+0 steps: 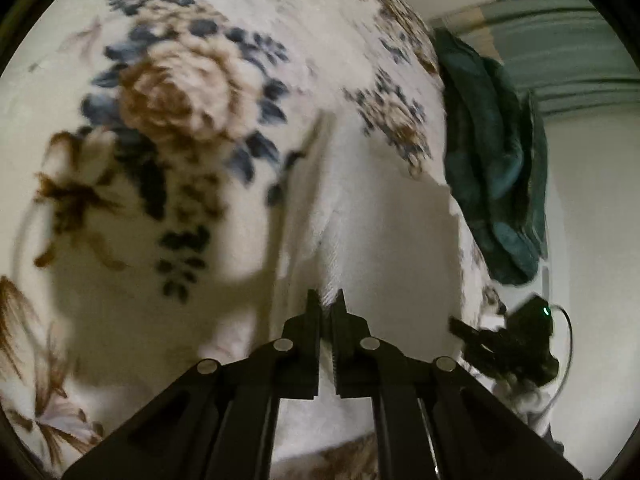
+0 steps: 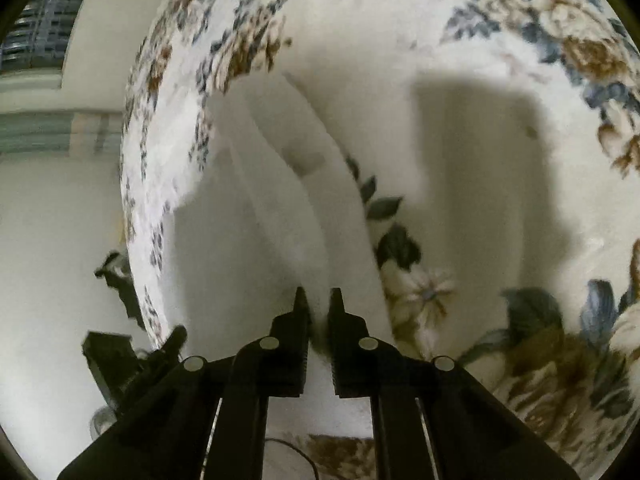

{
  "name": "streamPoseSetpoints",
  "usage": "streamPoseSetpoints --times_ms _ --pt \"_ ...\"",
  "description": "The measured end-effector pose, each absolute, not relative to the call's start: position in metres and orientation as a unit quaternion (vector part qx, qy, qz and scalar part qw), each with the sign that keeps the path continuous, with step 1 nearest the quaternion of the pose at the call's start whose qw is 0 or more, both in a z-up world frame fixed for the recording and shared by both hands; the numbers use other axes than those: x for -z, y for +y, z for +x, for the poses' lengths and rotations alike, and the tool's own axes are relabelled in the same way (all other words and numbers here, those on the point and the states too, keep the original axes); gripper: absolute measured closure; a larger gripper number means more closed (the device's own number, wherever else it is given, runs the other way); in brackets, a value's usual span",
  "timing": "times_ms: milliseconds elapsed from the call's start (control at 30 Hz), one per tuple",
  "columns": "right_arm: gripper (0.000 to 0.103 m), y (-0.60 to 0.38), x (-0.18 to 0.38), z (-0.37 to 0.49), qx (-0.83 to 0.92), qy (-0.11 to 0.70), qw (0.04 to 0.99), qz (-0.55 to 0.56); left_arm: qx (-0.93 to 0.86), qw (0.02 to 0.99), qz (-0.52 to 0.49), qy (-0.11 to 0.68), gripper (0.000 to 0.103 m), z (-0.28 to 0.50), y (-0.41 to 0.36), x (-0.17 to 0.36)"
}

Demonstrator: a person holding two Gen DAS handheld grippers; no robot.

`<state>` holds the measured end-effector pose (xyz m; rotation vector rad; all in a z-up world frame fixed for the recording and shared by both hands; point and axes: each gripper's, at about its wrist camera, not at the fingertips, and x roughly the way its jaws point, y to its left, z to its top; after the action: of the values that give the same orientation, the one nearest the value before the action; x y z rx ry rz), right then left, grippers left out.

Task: Fold small clothes

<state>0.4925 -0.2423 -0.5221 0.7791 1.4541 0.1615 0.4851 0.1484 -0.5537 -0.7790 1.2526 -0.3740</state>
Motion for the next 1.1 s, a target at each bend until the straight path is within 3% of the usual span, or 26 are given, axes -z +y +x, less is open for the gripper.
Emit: streamPoseSetpoints --times_ms 33,67,100,133,167,200,433,500,633,733,767,800,833,900,1000,1100 --pt "0.087 -0.241 0.52 0.493 -0.074 0.649 0.675 0.343 0.179 0.721 -0.354 0.568 0.093 0.485 0.148 0.55" --pt "0.066 -0.242 0.519 0.495 -0.075 0.65 0.673 0.343 0.191 0.717 -0.363 0.563 0.086 0.484 0.149 0.546" --pt "0.037 -0.245 0.517 0.495 -0.077 0.651 0.669 0.349 0.198 0.717 -0.373 0.555 0.058 0.483 0.151 0.542" --pt "0.023 -0.249 0.516 0.496 -0.079 0.647 0.67 0.355 0.202 0.717 -0.382 0.546 0.028 0.483 0.153 0.541" --pt "0.009 -0.253 0.516 0.497 -0.09 0.638 0.674 0.362 0.207 0.718 -0.392 0.537 0.023 0.483 0.155 0.541" --pt "0.007 -0.255 0.518 0.497 -0.1 0.638 0.672 0.362 0.211 0.714 -0.404 0.532 0.023 0.484 0.157 0.545" --pt "0.007 -0.255 0.584 0.51 -0.17 0.677 0.596 0.397 0.236 0.669 -0.422 0.564 0.023 0.524 0.135 0.595" --pt "0.001 -0.251 0.597 0.515 -0.189 0.674 0.585 0.409 0.243 0.664 -0.419 0.569 0.023 0.535 0.128 0.6" --pt "0.0 -0.245 0.616 0.529 -0.216 0.666 0.561 0.441 0.261 0.656 -0.419 0.571 0.023 0.551 0.116 0.605" --pt "0.001 -0.235 0.617 0.538 -0.229 0.66 0.564 0.441 0.27 0.669 -0.396 0.568 0.029 0.554 0.108 0.6" --pt "0.004 -0.231 0.616 0.54 -0.233 0.657 0.569 0.437 0.271 0.673 -0.391 0.567 0.04 0.553 0.106 0.597" --pt "0.02 -0.227 0.615 0.541 -0.234 0.655 0.572 0.435 0.268 0.678 -0.381 0.568 0.073 0.553 0.105 0.594" --pt "0.03 -0.222 0.613 0.543 -0.235 0.652 0.575 0.434 0.265 0.682 -0.381 0.565 0.078 0.552 0.108 0.592" --pt "0.049 -0.216 0.608 0.546 -0.229 0.65 0.585 0.428 0.256 0.69 -0.382 0.558 0.079 0.551 0.114 0.585" --pt "0.058 -0.211 0.591 0.547 -0.223 0.641 0.603 0.42 0.251 0.704 -0.371 0.551 0.08 0.553 0.118 0.568" --pt "0.06 -0.204 0.566 0.554 -0.226 0.63 0.617 0.415 0.254 0.716 -0.361 0.541 0.08 0.564 0.12 0.543"
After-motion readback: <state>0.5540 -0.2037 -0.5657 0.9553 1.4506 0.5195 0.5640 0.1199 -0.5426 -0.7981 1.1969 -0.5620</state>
